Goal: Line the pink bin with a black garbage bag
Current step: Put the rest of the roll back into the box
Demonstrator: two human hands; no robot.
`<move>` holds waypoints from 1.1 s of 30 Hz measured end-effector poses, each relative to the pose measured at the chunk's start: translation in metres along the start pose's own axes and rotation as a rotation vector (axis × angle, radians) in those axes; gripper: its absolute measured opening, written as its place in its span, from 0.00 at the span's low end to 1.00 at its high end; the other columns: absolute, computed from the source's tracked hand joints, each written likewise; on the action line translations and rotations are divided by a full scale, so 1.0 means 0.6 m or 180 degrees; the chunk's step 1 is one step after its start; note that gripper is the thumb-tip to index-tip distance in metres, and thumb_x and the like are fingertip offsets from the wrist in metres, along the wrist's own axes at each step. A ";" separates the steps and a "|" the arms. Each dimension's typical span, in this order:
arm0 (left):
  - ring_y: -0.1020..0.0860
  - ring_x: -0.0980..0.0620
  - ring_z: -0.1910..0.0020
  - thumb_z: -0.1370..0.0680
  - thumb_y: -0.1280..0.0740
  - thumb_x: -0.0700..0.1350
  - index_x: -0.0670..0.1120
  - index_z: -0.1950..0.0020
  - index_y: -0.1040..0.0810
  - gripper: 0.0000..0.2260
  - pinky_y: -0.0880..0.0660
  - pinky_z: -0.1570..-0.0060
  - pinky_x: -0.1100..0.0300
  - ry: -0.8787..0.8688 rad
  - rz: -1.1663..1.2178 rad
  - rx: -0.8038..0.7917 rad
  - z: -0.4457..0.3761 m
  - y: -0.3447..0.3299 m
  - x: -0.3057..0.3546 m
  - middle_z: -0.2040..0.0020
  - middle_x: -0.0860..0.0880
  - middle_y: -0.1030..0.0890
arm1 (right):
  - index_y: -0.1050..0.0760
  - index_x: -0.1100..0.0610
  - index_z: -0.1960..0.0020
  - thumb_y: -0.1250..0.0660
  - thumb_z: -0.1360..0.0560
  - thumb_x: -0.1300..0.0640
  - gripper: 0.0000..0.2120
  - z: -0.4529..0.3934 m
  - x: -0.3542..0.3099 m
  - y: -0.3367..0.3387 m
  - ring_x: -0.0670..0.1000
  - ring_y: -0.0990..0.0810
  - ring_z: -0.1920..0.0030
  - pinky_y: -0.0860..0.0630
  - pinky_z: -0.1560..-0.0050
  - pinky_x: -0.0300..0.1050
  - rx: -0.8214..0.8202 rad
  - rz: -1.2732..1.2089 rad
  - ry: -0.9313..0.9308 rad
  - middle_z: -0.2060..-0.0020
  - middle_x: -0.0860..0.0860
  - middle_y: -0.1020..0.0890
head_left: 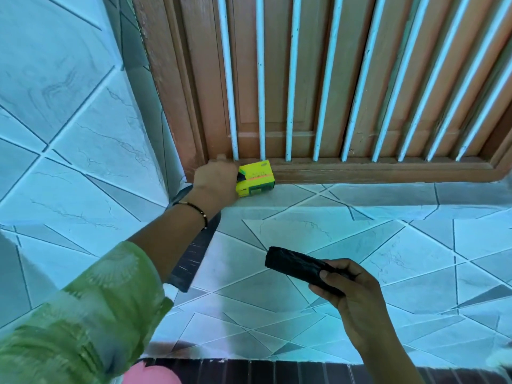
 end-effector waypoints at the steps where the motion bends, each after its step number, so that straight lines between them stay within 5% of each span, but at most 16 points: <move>1: 0.23 0.37 0.47 0.30 0.29 0.52 0.44 0.38 0.27 0.23 0.26 0.53 0.50 0.0120 0.0308 0.0123 0.012 0.008 -0.003 0.43 0.40 0.25 | 0.24 0.65 0.61 0.36 0.30 0.76 0.09 0.002 -0.001 0.002 0.56 0.15 0.63 0.18 0.64 0.45 0.0007 -0.0005 0.0009 0.65 0.57 0.16; 4: 0.21 0.45 0.55 0.32 0.27 0.55 0.47 0.50 0.25 0.18 0.31 0.60 0.58 0.0447 0.1834 0.0680 0.067 0.030 -0.015 0.56 0.46 0.21 | 0.23 0.63 0.63 0.35 0.31 0.75 0.09 0.010 -0.004 0.008 0.55 0.15 0.64 0.17 0.61 0.47 0.0086 -0.0043 0.0091 0.66 0.56 0.15; 7: 0.30 0.58 0.71 0.32 0.28 0.58 0.49 0.66 0.31 0.17 0.36 0.69 0.64 0.1053 0.3342 0.0876 0.137 0.017 -0.017 0.73 0.54 0.30 | 0.21 0.57 0.69 0.27 0.43 0.66 0.06 0.024 -0.015 0.004 0.54 0.16 0.64 0.17 0.63 0.45 0.0151 -0.0277 0.0331 0.66 0.55 0.16; 13: 0.24 0.46 0.70 0.31 0.34 0.65 0.45 0.70 0.23 0.23 0.27 0.64 0.58 0.2808 0.6033 -0.0543 0.255 -0.094 0.008 0.72 0.47 0.21 | 0.20 0.54 0.68 0.27 0.44 0.61 0.06 0.071 -0.038 -0.021 0.56 0.16 0.59 0.18 0.62 0.46 0.0154 -0.0506 0.0867 0.63 0.54 0.16; 17: 0.23 0.49 0.72 0.27 0.37 0.63 0.43 0.72 0.24 0.25 0.26 0.66 0.60 0.3144 0.6488 -0.0757 0.297 -0.111 0.038 0.73 0.46 0.20 | 0.19 0.55 0.65 0.27 0.44 0.58 0.07 0.102 -0.043 -0.049 0.57 0.16 0.57 0.18 0.61 0.46 -0.0021 -0.0292 0.1340 0.59 0.53 0.15; 21: 0.21 0.48 0.75 0.26 0.38 0.63 0.44 0.72 0.20 0.26 0.25 0.65 0.60 0.3354 0.7092 -0.0964 0.327 -0.110 0.051 0.73 0.46 0.19 | 0.20 0.57 0.64 0.26 0.39 0.73 0.12 0.123 -0.024 -0.073 0.57 0.17 0.56 0.19 0.57 0.46 -0.0251 0.0538 0.1797 0.56 0.53 0.15; 25: 0.21 0.50 0.80 0.24 0.40 0.61 0.44 0.75 0.18 0.29 0.26 0.81 0.63 0.3418 0.7621 -0.1330 0.336 -0.090 0.068 0.75 0.45 0.18 | 0.20 0.53 0.61 0.30 0.37 0.71 0.14 0.145 -0.008 -0.092 0.47 0.17 0.51 0.23 0.53 0.35 -0.0304 0.1690 0.2518 0.54 0.46 0.17; 29: 0.19 0.51 0.76 0.25 0.39 0.61 0.45 0.62 0.20 0.21 0.25 0.77 0.64 0.3637 0.7575 -0.1303 0.347 -0.092 0.069 0.71 0.46 0.17 | 0.20 0.59 0.60 0.31 0.38 0.71 0.10 0.161 -0.006 -0.097 0.41 0.19 0.51 0.25 0.54 0.29 -0.0097 0.2353 0.3165 0.54 0.46 0.17; 33: 0.17 0.50 0.71 0.26 0.36 0.61 0.46 0.57 0.21 0.18 0.22 0.74 0.60 0.3645 0.7474 -0.1266 0.354 -0.101 0.070 0.68 0.46 0.16 | 0.22 0.53 0.58 0.31 0.37 0.70 0.15 0.165 -0.005 -0.092 0.40 0.20 0.51 0.25 0.53 0.29 0.0138 0.2431 0.3258 0.54 0.49 0.18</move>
Point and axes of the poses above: each hand's wrist, its own z-axis away from the middle knuckle, its own y-axis out of the back of the hand, x = y × z, the point moved 4 cm from there along -z, towards the middle knuckle
